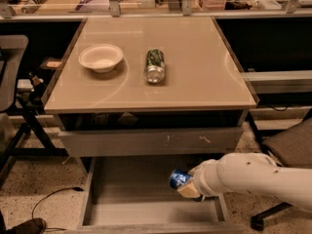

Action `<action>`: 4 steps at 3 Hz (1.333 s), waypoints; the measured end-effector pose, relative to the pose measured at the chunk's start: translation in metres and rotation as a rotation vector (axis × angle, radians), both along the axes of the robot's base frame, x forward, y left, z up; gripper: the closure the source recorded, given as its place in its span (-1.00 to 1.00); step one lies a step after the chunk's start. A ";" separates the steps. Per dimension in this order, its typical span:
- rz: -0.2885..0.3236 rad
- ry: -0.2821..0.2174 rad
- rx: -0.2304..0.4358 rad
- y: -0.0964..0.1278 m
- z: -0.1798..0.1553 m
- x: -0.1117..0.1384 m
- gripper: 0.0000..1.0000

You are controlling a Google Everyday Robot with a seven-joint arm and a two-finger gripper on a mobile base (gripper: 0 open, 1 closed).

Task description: Pick pepsi can from middle drawer and place on counter

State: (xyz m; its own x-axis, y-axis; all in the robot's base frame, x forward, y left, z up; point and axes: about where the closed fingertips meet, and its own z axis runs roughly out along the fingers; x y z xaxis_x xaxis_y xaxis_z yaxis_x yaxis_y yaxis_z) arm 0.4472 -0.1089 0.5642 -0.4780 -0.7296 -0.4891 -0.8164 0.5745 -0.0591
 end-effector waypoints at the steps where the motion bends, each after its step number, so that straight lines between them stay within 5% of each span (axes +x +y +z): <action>1: -0.027 -0.020 0.005 -0.015 0.030 -0.004 1.00; 4: -0.100 -0.159 -0.036 -0.066 0.157 -0.015 1.00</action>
Offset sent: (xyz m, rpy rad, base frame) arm -0.0134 -0.0621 0.1231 -0.0004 -0.1225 -0.1090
